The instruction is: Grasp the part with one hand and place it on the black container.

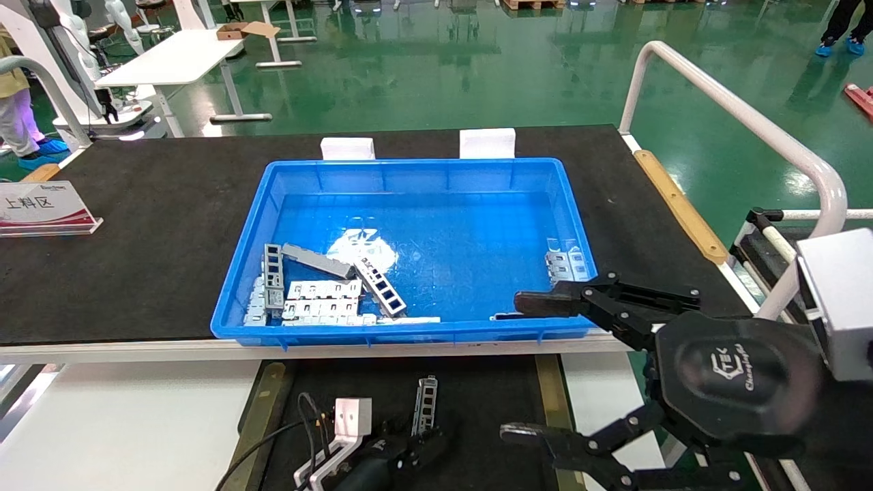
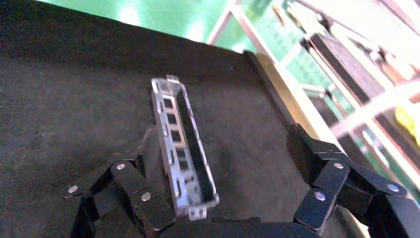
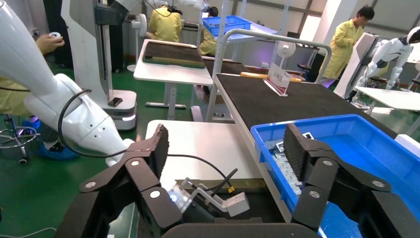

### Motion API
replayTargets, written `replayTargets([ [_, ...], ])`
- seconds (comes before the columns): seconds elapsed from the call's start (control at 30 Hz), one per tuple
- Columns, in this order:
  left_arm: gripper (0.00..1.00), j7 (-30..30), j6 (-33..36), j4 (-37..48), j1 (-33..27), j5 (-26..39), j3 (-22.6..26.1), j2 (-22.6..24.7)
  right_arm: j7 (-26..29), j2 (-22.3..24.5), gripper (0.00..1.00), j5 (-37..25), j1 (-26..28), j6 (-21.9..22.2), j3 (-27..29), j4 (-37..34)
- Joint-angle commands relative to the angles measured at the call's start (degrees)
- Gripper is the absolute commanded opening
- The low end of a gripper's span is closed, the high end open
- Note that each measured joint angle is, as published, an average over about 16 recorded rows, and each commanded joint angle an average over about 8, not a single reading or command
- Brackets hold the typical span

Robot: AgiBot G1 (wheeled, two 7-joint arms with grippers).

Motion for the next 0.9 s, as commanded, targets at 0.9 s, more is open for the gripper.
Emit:
replayTargets([
  [0.9, 1.0, -12.3, 30.48, -0.8, -9.56, 12.61, 14.72, -17.63, -0.02, 0.01, 1.0, 0.02, 0.01, 0.01, -0.04, 0.0],
])
